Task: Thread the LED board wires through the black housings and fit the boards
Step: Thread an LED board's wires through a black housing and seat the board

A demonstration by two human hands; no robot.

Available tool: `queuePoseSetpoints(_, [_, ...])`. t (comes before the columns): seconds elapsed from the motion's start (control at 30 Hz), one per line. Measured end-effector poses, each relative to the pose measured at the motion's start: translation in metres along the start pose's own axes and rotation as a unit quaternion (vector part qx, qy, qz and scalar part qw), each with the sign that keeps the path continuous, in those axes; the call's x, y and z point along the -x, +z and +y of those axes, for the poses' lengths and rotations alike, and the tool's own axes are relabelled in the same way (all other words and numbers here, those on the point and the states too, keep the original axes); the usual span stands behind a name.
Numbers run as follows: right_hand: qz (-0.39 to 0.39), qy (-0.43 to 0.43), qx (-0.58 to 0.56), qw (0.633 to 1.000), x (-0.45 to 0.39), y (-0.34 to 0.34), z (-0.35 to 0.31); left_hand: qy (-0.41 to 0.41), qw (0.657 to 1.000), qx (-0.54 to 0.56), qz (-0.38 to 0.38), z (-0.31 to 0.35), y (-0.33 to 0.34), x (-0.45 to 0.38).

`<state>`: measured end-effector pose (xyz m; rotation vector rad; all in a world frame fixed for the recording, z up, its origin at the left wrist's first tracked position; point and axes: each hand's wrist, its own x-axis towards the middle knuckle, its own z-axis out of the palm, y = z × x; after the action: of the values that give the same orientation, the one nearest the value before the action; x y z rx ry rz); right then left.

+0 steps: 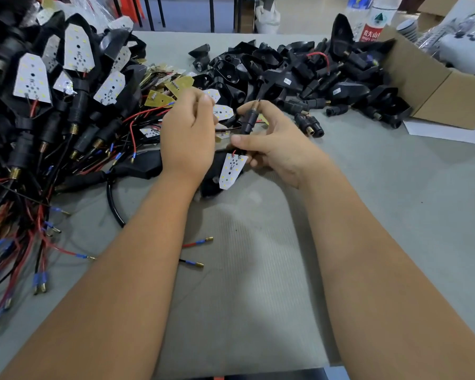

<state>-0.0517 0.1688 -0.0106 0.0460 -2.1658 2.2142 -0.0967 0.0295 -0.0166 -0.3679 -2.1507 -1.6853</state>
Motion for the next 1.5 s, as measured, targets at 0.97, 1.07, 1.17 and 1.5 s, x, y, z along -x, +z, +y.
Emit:
queuePoseSetpoints(0.97, [0.271, -0.089, -0.172, 0.943, -0.014, -0.004, 0.01, 0.095, 0.979, -0.114, -0.141, -0.003, 0.007, -0.001])
queuePoseSetpoints(1.07, [0.27, -0.074, -0.182, 0.943, -0.014, -0.005, 0.011, 0.066, 0.984, -0.089, -0.137, -0.001, 0.004, -0.002])
queuePoseSetpoints(1.17, [0.269, -0.078, -0.193, 0.94, -0.014, -0.005, 0.011, 0.025, 0.989, -0.071, -0.125, -0.002, 0.003, -0.003])
queuePoseSetpoints(1.5, [0.19, -0.027, -0.241, 0.951, -0.013, -0.006, 0.002, -0.105, 0.978, 0.174, 0.051, -0.001, -0.002, -0.006])
